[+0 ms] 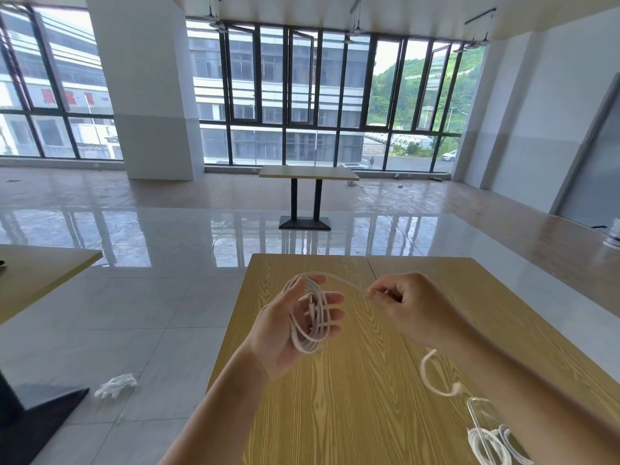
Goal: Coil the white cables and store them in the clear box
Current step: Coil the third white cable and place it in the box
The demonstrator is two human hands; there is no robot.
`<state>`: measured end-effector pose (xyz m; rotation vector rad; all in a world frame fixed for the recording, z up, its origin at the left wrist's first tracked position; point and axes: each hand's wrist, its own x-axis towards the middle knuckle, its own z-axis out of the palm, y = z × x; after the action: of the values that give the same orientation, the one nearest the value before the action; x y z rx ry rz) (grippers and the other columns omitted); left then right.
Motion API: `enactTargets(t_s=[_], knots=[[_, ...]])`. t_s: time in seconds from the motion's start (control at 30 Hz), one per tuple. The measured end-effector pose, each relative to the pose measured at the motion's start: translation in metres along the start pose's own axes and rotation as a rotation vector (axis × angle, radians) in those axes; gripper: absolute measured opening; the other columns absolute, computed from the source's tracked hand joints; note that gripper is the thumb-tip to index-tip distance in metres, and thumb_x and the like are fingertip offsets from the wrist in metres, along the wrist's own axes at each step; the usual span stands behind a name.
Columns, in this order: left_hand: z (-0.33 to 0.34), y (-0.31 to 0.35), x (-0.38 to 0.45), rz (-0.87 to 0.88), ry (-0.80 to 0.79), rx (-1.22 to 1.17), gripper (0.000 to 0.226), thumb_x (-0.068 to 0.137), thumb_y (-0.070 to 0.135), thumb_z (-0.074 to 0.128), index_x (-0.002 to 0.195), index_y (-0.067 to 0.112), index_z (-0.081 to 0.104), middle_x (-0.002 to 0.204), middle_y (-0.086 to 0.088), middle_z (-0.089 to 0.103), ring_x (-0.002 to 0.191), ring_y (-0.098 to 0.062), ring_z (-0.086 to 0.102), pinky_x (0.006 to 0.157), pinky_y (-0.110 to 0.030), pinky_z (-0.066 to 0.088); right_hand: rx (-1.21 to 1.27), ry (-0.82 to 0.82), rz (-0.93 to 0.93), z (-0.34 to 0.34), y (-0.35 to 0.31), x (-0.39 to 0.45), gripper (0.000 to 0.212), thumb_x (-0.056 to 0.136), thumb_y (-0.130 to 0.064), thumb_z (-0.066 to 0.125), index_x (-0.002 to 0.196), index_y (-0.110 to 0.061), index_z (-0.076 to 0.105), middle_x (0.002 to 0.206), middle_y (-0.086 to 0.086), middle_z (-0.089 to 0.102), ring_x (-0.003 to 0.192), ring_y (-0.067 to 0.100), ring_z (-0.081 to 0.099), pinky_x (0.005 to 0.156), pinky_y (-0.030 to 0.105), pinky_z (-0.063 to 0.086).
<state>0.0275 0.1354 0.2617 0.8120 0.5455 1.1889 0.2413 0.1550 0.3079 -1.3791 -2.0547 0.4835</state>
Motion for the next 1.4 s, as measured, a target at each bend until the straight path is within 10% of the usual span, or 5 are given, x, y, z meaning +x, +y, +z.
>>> enactTargets(t_s=[0.27, 0.6, 0.8, 1.0, 1.4], knots=[[0.017, -0.008, 0.008, 0.111, 0.184, -0.124, 0.03, 0.105, 0.029, 0.038, 0.119, 0.012, 0.058, 0.109, -0.025, 0.071, 0.1, -0.037, 0.068, 0.093, -0.049, 0.051, -0.088, -0.103, -0.023, 0.02, -0.008, -0.003, 0.021, 0.097, -0.029, 0.061, 0.084, -0.02, 0.074, 0.057, -0.008, 0.062, 0.04, 0.0, 0.048, 0.042, 0.015, 0.038], [-0.001, -0.004, 0.02, 0.194, 0.307, -0.209, 0.021, 0.105, 0.029, 0.042, 0.11, 0.02, 0.06, 0.07, -0.007, 0.054, 0.056, -0.017, 0.053, 0.049, -0.029, 0.046, -0.071, -0.301, -0.069, 0.03, -0.021, -0.017, 0.022, 0.099, -0.03, 0.058, 0.097, -0.019, 0.077, 0.067, -0.01, 0.067, 0.046, 0.001, 0.053, 0.049, 0.018, 0.046], [-0.034, 0.0, 0.026, 0.177, 0.572, 0.329, 0.027, 0.105, 0.035, 0.04, 0.101, 0.021, 0.062, 0.069, -0.004, 0.05, 0.057, -0.014, 0.045, 0.052, -0.03, 0.039, -0.074, -0.452, -0.131, 0.014, -0.032, -0.026, 0.021, 0.101, -0.026, 0.055, 0.102, -0.021, 0.075, 0.06, -0.01, 0.058, 0.047, 0.004, 0.045, 0.047, 0.016, 0.041], [-0.018, -0.01, 0.013, 0.124, 0.34, 0.74, 0.031, 0.105, 0.04, 0.035, 0.103, 0.025, 0.063, 0.073, -0.003, 0.05, 0.063, -0.013, 0.047, 0.061, -0.031, 0.042, -0.063, -0.426, -0.199, 0.002, -0.047, -0.024, 0.02, 0.101, -0.025, 0.055, 0.097, -0.024, 0.074, 0.056, -0.012, 0.055, 0.047, 0.002, 0.047, 0.05, 0.02, 0.043], [0.018, -0.023, -0.004, -0.265, -0.007, 0.303, 0.066, 0.084, 0.071, 0.044, 0.105, 0.012, 0.061, 0.076, -0.005, 0.056, 0.058, -0.012, 0.045, 0.048, -0.022, 0.039, 0.077, -0.021, -0.125, -0.001, -0.036, -0.007, 0.017, 0.08, -0.031, 0.081, 0.07, -0.024, 0.07, 0.066, -0.006, 0.07, 0.05, 0.0, 0.055, 0.051, 0.017, 0.047]])
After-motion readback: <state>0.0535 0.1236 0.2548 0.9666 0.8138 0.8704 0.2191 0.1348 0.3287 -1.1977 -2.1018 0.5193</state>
